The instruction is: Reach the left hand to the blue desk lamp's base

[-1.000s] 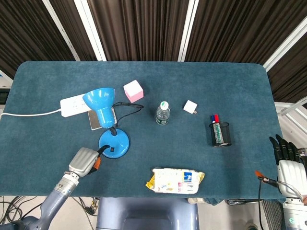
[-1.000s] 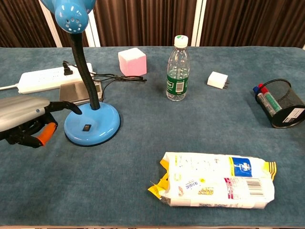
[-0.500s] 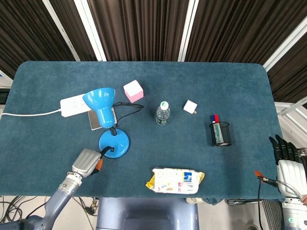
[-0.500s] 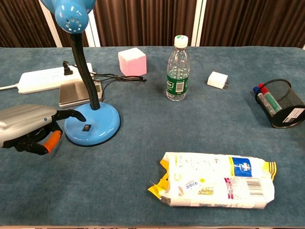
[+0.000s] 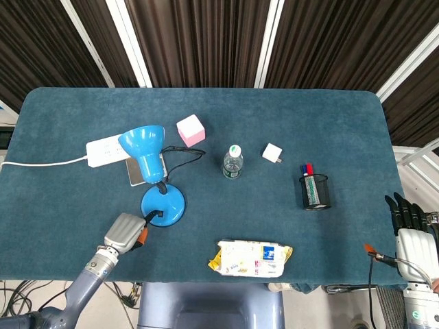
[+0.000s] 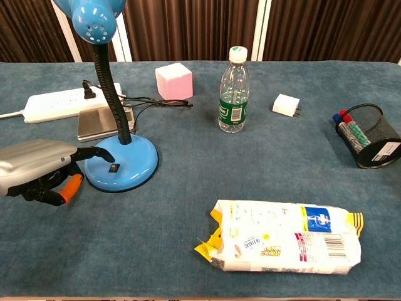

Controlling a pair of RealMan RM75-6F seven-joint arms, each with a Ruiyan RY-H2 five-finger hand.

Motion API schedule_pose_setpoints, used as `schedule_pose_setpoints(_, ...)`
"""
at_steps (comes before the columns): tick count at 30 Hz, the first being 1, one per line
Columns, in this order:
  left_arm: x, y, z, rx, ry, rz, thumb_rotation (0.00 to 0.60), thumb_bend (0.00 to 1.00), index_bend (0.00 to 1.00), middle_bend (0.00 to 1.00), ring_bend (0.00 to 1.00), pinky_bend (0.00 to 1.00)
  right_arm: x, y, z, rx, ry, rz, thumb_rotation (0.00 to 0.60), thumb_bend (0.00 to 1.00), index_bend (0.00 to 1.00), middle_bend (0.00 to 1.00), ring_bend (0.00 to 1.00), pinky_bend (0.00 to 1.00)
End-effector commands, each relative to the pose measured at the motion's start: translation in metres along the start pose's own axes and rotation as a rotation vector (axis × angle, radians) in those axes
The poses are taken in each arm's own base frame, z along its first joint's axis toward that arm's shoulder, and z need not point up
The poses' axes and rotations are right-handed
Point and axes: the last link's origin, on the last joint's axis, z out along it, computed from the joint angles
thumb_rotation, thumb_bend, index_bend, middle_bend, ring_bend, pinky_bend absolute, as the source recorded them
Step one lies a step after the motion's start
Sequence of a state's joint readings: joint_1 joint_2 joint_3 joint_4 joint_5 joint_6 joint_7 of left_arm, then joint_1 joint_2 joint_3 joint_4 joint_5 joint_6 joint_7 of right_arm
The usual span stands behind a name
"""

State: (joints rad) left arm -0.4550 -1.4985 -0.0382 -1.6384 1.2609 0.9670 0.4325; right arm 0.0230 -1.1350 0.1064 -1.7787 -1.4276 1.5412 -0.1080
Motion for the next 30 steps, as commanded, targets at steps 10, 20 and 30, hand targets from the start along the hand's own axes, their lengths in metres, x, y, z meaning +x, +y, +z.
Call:
schedule_pose_setpoints(10, -0.002, 0.0, 0.004, -0.001, -0.023, 0.005, 0.6, 0.74, 0.14, 0.72, 0.8, 0.89, 0.0, 0.0, 0.0, -0.002, 0.0, 0.0, 0.6, 0.11, 0.01, 0.02, 0.04, 0.01)
schedule_pose_setpoints(20, -0.006, -0.003, 0.006, 0.011, -0.054, 0.011, 0.6, 0.74, 0.14, 0.72, 0.8, 0.89, 0.001, 0.001, 0.0, -0.003, 0.003, 0.003, 0.6, 0.11, 0.01, 0.02, 0.04, 0.01)
schedule_pose_setpoints(30, 0.017, -0.009, 0.003, 0.047, 0.059, 0.028, 0.6, 0.52, 0.13, 0.5, 0.53, 0.73, 0.001, 0.0, 0.0, -0.004, 0.006, 0.003, 0.6, 0.11, 0.01, 0.02, 0.04, 0.01)
